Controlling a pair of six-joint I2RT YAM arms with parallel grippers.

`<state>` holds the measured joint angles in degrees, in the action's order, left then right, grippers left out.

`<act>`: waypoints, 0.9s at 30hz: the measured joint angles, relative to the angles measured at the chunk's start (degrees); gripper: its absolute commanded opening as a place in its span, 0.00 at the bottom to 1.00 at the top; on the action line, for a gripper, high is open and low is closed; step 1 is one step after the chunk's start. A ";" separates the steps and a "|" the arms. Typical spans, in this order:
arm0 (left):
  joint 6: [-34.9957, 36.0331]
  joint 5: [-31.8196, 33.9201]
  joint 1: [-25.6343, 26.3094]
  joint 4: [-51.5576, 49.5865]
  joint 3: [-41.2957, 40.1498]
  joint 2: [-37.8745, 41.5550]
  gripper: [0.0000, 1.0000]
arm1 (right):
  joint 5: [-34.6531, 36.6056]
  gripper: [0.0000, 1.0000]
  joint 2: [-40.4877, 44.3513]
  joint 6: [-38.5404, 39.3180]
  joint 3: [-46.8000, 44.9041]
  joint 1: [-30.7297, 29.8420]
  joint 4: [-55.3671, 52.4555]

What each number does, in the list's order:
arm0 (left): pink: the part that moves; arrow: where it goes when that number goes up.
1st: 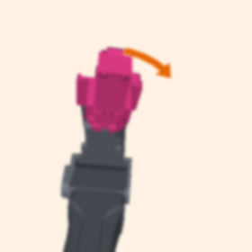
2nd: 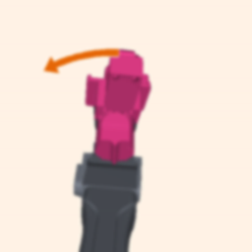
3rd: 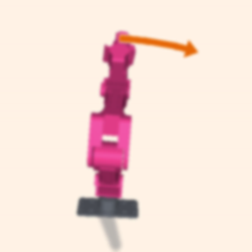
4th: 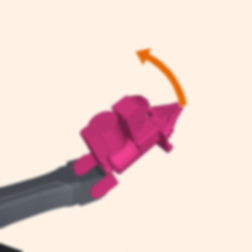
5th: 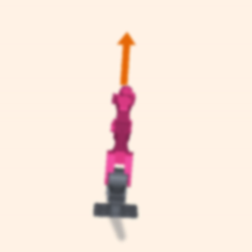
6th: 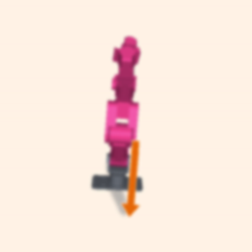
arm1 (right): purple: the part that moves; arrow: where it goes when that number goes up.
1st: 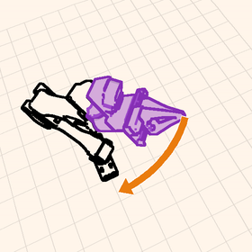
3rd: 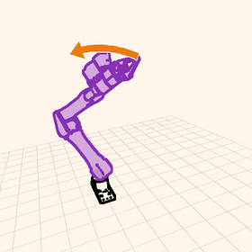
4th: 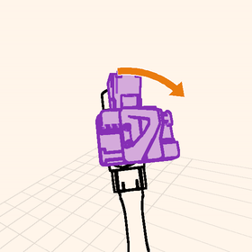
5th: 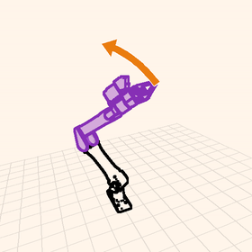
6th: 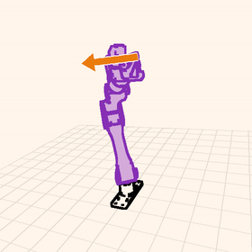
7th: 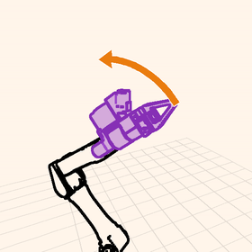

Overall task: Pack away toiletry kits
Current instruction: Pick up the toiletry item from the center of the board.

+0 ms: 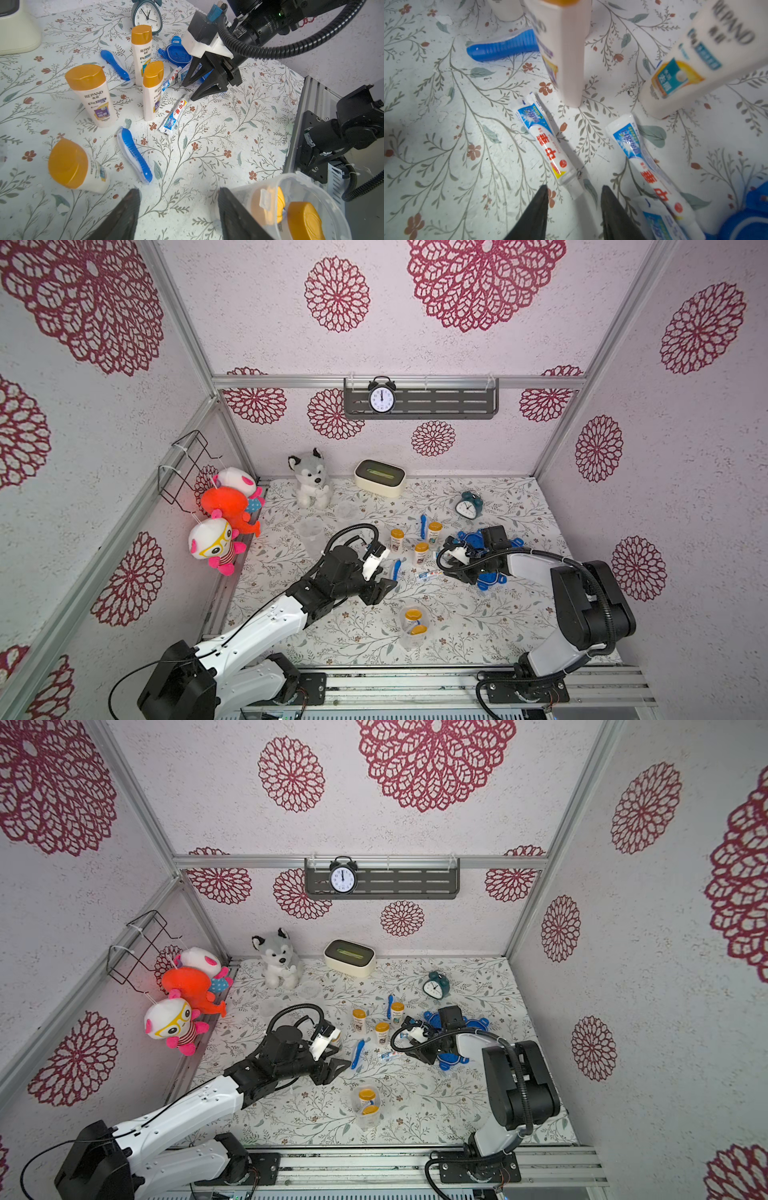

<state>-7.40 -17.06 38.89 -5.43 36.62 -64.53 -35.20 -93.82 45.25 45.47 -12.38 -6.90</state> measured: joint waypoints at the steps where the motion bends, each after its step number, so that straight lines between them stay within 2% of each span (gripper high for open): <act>1: 0.00 -0.02 -0.13 0.02 0.00 -0.04 0.64 | -0.13 0.45 -0.42 0.28 0.24 0.00 -0.15; 6: -0.02 0.02 -0.83 0.02 0.00 -0.04 0.64 | -0.66 0.50 -1.64 1.73 0.70 -0.17 -0.94; 12: -0.20 0.00 -1.36 0.02 0.00 -0.04 0.64 | -0.13 0.50 -2.51 1.66 0.70 -1.25 -0.92; 27: -1.18 -1.46 -1.60 0.46 0.00 -0.04 0.63 | 4.52 0.38 -5.27 0.72 2.56 -5.27 -0.61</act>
<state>-8.58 -18.52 37.30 -4.97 36.62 -64.58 -30.68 -99.09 45.98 48.03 -17.65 -7.51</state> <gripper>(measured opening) 0.632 0.387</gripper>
